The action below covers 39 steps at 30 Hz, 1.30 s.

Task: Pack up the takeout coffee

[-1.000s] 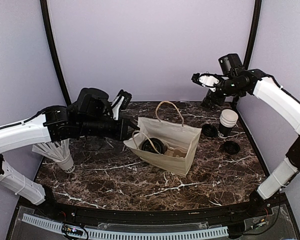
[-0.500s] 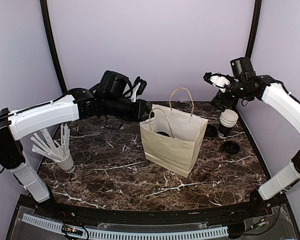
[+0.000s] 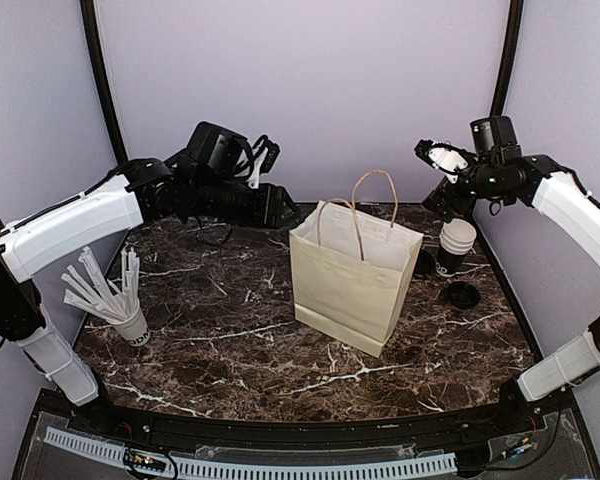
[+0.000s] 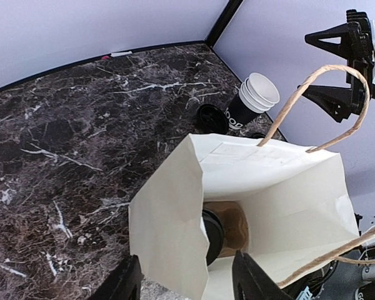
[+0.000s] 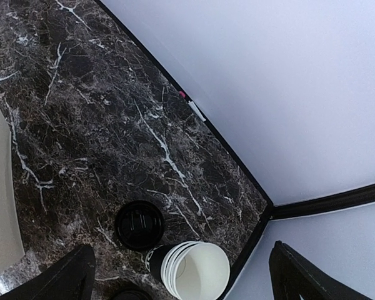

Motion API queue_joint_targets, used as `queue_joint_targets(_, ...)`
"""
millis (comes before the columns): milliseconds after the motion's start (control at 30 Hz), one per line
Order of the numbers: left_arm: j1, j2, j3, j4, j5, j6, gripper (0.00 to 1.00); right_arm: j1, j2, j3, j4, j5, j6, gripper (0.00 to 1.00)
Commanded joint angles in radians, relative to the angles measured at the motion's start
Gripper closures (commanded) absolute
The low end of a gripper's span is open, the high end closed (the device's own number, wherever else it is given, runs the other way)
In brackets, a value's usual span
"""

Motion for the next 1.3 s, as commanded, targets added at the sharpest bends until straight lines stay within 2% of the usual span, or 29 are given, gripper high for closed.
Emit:
queue_joint_targets(0,0.005,-0.157,0.021,-0.166,-0.180,0.050,0.48,-0.025,-0.057,-0.009,0.070,-0.014,0.067,0.01)
queue_joint_targets(167,0.005,-0.356,-0.057,-0.420,-0.339,-0.007,0.51,-0.095,-0.108,-0.067,0.141,-0.082,0.187,0.02)
queue_joint_targets(267,0.004,-0.501,-0.159,-0.529,-0.398,-0.071,0.55,-0.152,-0.126,-0.117,0.186,-0.155,0.252,0.01)
queue_joint_targets(433,0.005,-0.639,-0.263,-0.757,-0.454,-0.237,0.62,-0.224,-0.122,-0.173,0.221,-0.289,0.303,0.01)
queue_joint_targets(600,0.005,-0.730,-0.281,-0.943,-0.497,-0.445,0.70,-0.233,-0.109,-0.190,0.237,-0.359,0.326,0.01)
queue_joint_targets(867,0.005,-0.738,-0.309,-1.002,-0.513,-0.522,0.70,-0.234,-0.109,-0.188,0.225,-0.406,0.332,0.01)
queue_joint_targets(1000,0.005,-0.712,-0.322,-1.002,-0.570,-0.561,0.69,-0.233,-0.120,-0.196,0.221,-0.428,0.333,0.01)
queue_joint_targets(1167,0.008,-0.658,-0.321,-1.002,-0.627,-0.585,0.58,-0.234,-0.128,-0.185,0.197,-0.455,0.336,0.01)
queue_joint_targets(1267,0.016,-0.640,-0.331,-1.002,-0.657,-0.588,0.57,-0.234,-0.129,-0.179,0.188,-0.467,0.337,0.01)
